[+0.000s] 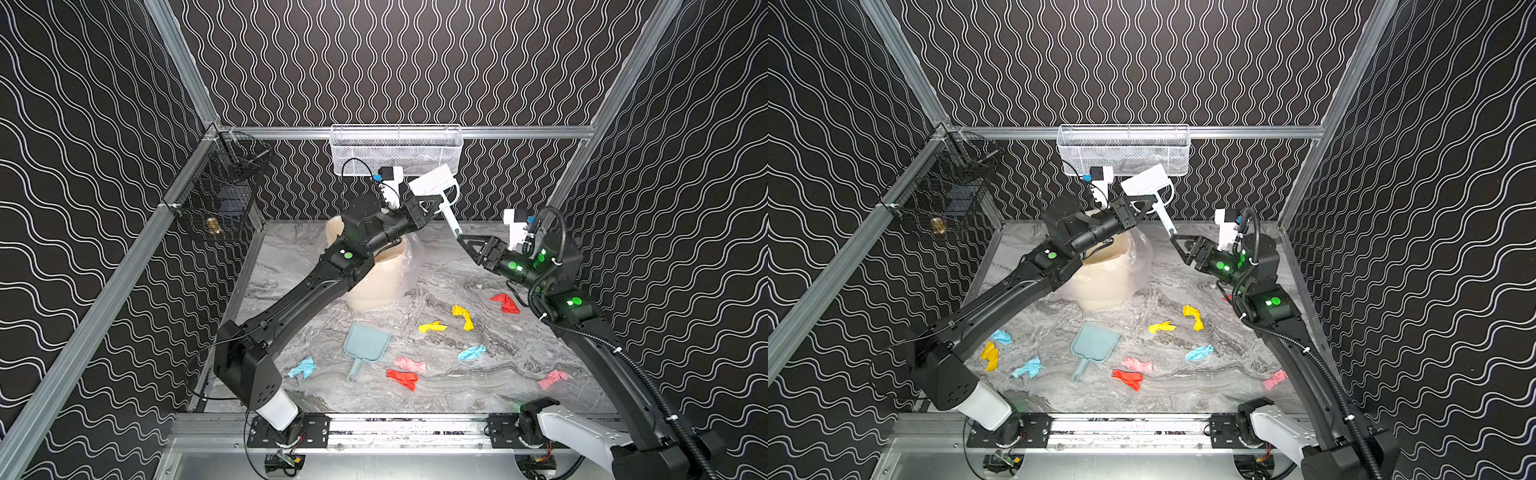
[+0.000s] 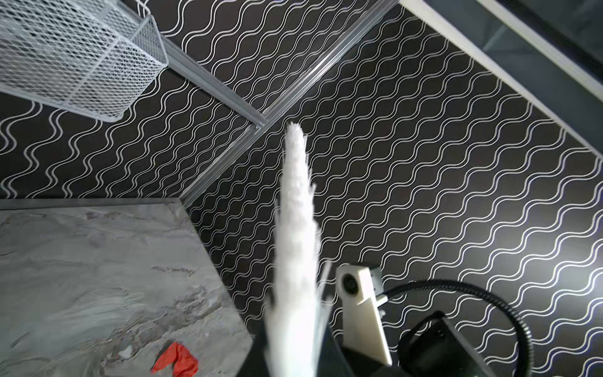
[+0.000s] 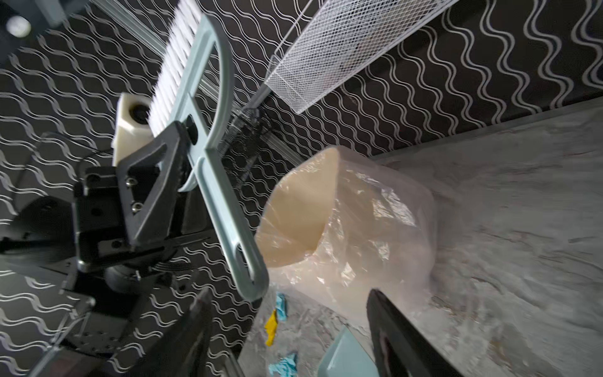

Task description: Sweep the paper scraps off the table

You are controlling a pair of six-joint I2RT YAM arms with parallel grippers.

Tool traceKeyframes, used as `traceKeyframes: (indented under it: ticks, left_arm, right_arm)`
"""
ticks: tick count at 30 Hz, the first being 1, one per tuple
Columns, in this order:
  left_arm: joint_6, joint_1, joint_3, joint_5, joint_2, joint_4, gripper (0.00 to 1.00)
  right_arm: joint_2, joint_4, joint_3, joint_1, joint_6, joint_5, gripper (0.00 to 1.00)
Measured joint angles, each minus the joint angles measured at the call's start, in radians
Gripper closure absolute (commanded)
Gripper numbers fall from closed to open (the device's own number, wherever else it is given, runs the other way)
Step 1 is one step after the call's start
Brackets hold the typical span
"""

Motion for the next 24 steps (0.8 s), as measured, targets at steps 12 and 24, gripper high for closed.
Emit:
traceKeyframes:
  ticks: [12, 24]
  left_arm:
    - [-0.097, -0.003, -0.013, -0.024, 0.021, 0.157, 1.0]
    - [-0.12, -0.006, -0.024, -0.021, 0.022, 0.184, 1.0]
  right_arm:
    - [0.053, 0.526, -0.128, -0.027, 0.311, -0.094, 0.48]
    - [0.079, 0.622, -0.111, -0.028, 0.367, -0.1, 0.64]
